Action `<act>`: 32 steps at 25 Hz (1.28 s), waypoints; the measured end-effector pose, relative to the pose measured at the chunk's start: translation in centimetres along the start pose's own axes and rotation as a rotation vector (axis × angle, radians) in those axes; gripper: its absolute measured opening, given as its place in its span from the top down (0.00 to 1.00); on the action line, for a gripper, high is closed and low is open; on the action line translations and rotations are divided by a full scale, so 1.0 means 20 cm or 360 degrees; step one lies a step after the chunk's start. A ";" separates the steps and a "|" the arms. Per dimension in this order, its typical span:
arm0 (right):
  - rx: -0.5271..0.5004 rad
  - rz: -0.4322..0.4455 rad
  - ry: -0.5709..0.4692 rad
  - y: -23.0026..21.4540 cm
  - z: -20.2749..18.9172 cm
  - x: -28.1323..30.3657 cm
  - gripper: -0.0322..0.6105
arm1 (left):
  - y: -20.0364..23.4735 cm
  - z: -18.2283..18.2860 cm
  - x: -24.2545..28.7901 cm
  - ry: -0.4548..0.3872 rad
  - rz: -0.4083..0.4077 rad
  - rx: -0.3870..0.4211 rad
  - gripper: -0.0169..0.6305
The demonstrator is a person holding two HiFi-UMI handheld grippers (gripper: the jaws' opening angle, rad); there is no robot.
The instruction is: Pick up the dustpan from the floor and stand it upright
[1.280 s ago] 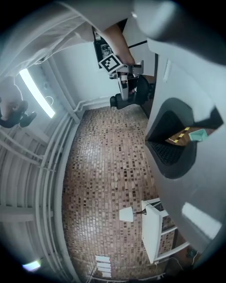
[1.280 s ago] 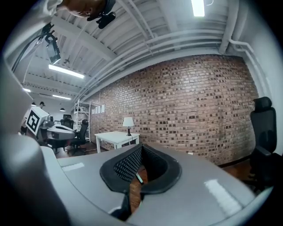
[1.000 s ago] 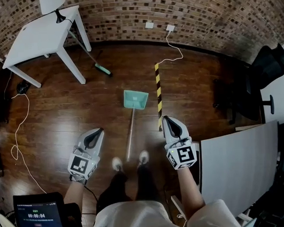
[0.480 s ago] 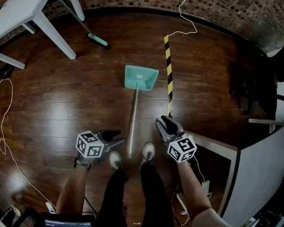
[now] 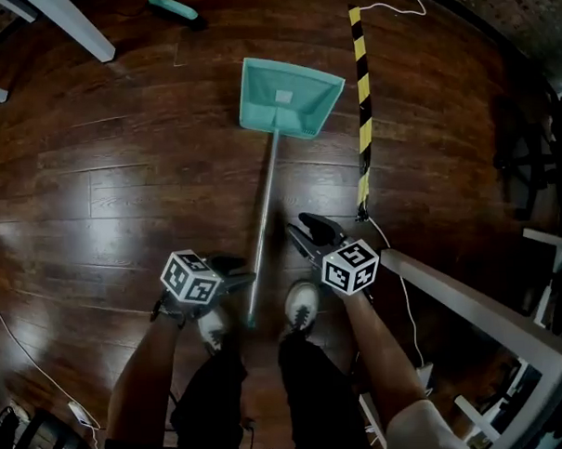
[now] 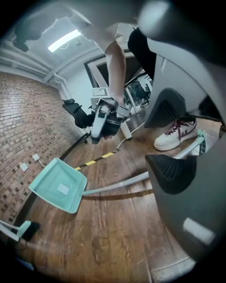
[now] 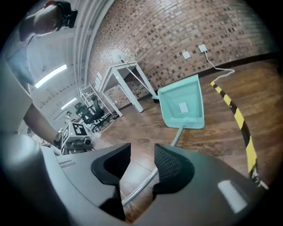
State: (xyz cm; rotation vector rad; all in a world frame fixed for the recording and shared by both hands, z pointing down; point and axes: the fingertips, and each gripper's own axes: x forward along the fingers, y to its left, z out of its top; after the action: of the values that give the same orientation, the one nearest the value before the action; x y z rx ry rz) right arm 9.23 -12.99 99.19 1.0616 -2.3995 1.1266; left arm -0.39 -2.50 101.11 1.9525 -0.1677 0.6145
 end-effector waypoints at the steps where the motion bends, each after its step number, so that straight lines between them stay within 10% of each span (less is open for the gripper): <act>1: 0.0041 0.0006 0.0026 -0.05 -0.06 0.06 0.66 | 0.04 -0.02 0.05 0.0016 -0.0008 -0.0009 0.68; 12: 0.0681 0.0313 0.0411 -0.24 -0.63 0.57 0.61 | 0.28 -0.26 0.39 0.0166 -0.0227 -0.0195 0.69; 24: 0.0909 0.0492 0.0388 -0.21 -0.61 0.65 0.73 | 0.29 -0.35 0.47 0.0166 -0.0326 -0.0419 0.71; 32: 0.1053 0.0625 0.0244 -0.06 -0.37 0.50 0.69 | -0.01 -0.16 0.25 -0.0029 -0.0633 -0.0713 0.82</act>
State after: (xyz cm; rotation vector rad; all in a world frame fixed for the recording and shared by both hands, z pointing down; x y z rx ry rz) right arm 2.80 -13.04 109.93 0.6210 -2.2056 2.1475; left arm 2.81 1.14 104.43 1.4992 0.0692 0.2660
